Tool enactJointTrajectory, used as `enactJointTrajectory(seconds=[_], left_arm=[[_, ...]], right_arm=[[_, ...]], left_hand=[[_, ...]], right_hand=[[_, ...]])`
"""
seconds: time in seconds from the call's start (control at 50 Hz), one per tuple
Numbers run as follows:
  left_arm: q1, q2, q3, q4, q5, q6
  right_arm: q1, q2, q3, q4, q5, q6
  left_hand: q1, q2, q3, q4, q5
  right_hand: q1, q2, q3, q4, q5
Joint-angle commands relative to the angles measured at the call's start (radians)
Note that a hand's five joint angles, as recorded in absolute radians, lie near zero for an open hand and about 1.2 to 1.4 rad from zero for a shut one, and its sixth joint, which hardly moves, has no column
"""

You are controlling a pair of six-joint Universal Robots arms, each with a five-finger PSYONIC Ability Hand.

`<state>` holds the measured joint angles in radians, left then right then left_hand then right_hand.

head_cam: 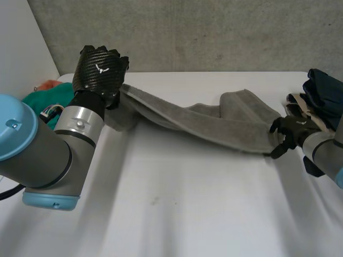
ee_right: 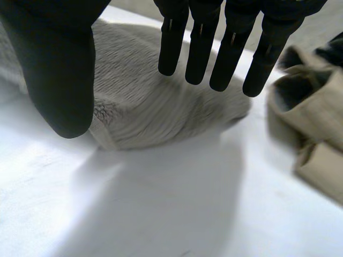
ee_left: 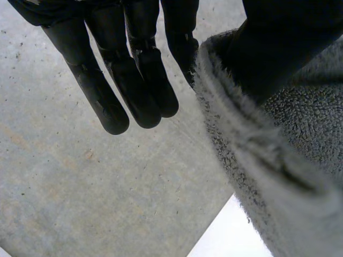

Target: Fold the laundry.

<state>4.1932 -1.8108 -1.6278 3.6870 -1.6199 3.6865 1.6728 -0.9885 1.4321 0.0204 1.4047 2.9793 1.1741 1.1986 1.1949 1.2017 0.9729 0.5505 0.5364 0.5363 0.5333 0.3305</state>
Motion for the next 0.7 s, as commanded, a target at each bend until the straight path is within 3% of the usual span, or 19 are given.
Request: enactJointTrajectory(seconds=[0.02,0.24,0.28,0.34,0.4,0.54,0.62,0.7], left_arm=[[-0.007,-0.001,0.022,-0.001,0.006,-0.025],[-0.007,0.001,0.043,-0.035,0.006,-0.054],[-0.007,0.001,0.043,-0.036,0.005,-0.054],[-0.007,0.004,0.043,-0.036,0.005,-0.056],[-0.008,0.014,0.048,-0.038,0.005,-0.056],[0.001,0.096,0.051,-0.090,0.005,-0.054],[0.024,0.163,0.055,-0.160,0.006,-0.051],[0.079,0.224,0.059,-0.258,0.012,-0.048]], right_arm=[[0.010,0.022,0.028,-0.013,-0.047,0.007],[0.013,0.123,-0.035,-0.080,-0.036,0.007],[0.013,0.123,-0.039,-0.082,-0.036,0.009],[0.013,0.114,-0.044,-0.097,-0.033,0.027],[0.008,0.096,-0.044,-0.117,-0.023,0.052],[-0.005,-0.106,-0.047,-0.091,-0.001,0.037],[-0.059,-0.251,-0.082,0.042,-0.015,-0.069],[-0.099,-0.390,-0.143,0.235,-0.039,-0.300]], left_hand=[[0.222,0.198,0.201,0.195,0.249],[0.222,0.198,0.201,0.195,0.249],[0.222,0.198,0.201,0.195,0.249],[0.222,0.198,0.201,0.195,0.249],[0.222,0.198,0.201,0.195,0.249],[0.222,0.198,0.201,0.195,0.249],[0.222,0.198,0.201,0.195,0.249],[0.222,0.198,0.201,0.195,0.249]], right_hand=[[0.031,0.045,0.045,0.048,0.076],[0.121,0.135,0.136,0.139,0.167],[0.335,0.349,0.349,0.352,0.380],[0.844,0.858,0.858,0.861,0.889],[0.846,0.860,0.860,0.863,0.891],[0.846,0.860,0.860,0.863,0.891],[0.846,0.860,0.860,0.863,0.891],[0.846,0.860,0.860,0.863,0.891]])
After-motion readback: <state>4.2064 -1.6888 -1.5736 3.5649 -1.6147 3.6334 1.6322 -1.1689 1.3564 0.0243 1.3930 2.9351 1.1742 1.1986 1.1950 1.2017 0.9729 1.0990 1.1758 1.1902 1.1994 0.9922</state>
